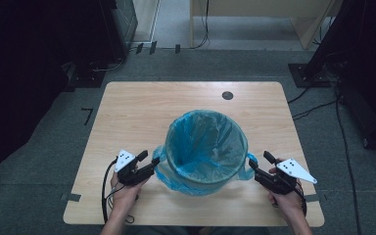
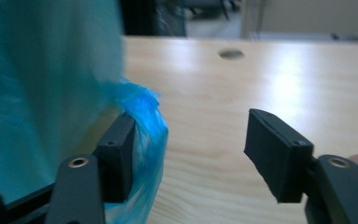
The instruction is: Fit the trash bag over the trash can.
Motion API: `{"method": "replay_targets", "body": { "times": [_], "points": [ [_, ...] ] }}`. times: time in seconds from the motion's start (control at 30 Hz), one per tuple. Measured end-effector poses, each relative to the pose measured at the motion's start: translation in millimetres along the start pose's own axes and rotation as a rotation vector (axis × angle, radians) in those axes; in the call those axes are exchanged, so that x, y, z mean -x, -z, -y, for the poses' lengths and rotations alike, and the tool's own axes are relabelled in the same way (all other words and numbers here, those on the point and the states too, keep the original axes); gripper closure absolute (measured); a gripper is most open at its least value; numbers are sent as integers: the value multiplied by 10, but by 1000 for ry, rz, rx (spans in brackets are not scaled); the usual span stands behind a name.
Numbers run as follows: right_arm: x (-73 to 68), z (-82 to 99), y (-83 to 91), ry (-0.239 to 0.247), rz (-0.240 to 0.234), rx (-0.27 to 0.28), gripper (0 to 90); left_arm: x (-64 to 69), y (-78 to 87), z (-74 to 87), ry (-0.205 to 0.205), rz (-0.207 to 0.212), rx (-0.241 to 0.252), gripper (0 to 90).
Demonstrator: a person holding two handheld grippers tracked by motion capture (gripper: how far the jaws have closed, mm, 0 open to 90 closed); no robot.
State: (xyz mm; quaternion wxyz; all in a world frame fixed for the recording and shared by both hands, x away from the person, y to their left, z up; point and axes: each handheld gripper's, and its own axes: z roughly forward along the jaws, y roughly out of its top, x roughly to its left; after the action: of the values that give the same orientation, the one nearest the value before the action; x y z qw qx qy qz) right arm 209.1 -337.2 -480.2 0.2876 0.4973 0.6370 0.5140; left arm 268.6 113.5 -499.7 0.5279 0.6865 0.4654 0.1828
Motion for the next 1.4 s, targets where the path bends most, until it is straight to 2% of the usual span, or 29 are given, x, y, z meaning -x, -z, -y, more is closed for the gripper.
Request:
{"method": "replay_targets", "body": {
  "times": [0.1,0.27,0.3,0.37,0.47,0.53,0.6,0.63,0.67,0.7,0.73,0.77,0.8,0.87,0.9,0.97,1.07,1.13,1.17,1.2,1.23,1.3,1.4],
  "points": [
    [-41,-58,109,45,-39,44,338,31,56,-34,-27,-6,32,376],
    [-52,-149,230,52,-43,114,338,-8,93,-47,-16,-31,40,372],
    [-53,-170,256,48,-58,131,338,-7,101,-49,-14,-31,43,380],
    [-71,-203,302,39,-121,164,337,7,108,-53,-20,-23,55,418],
    [-132,-225,327,46,-239,179,277,41,112,-56,-12,24,81,457],
    [-170,-231,292,49,-301,156,227,59,102,-47,-4,66,83,477],
    [-184,-220,212,40,-318,129,237,82,87,-35,-3,90,82,500],
    [-184,-206,165,31,-331,113,276,96,78,-29,-9,97,80,517],
    [-184,-186,119,34,-329,103,414,113,71,-23,-12,101,73,540],
    [-196,-161,74,48,-341,82,624,121,67,-19,-10,106,75,584],
    [-209,-146,54,68,-361,76,738,128,66,-14,-9,116,73,620],
    [-238,-137,30,89,-359,64,855,138,66,-10,-11,121,69,662],
    [-270,-136,4,111,-336,41,900,151,61,-4,-17,118,64,706],
    [-308,-124,-29,139,-297,20,900,163,45,13,-44,115,43,783],
    [-310,-108,-48,143,-276,-3,900,170,26,25,-48,101,18,820],
    [-306,-35,-112,185,-218,-66,900,173,-8,45,-43,83,-19,863],
    [-319,132,-235,283,-129,-225,900,161,-71,90,-39,53,-99,884],
    [-326,186,-272,307,-93,-284,900,151,-125,131,-55,-4,-170,890],
    [-326,201,-288,315,-71,-303,900,142,-139,145,-62,-18,-189,892],
    [-326,203,-294,317,-59,-313,900,135,-157,154,-58,-41,-222,892],
    [-322,205,-300,320,-46,-325,900,123,-165,153,-45,-52,-232,893],
    [-311,212,-305,318,-32,-334,900,119,-164,151,-45,-66,-229,892],
    [-331,245,-317,348,-16,-352,900,132,-163,154,-53,-74,-225,874]
  ]
}}
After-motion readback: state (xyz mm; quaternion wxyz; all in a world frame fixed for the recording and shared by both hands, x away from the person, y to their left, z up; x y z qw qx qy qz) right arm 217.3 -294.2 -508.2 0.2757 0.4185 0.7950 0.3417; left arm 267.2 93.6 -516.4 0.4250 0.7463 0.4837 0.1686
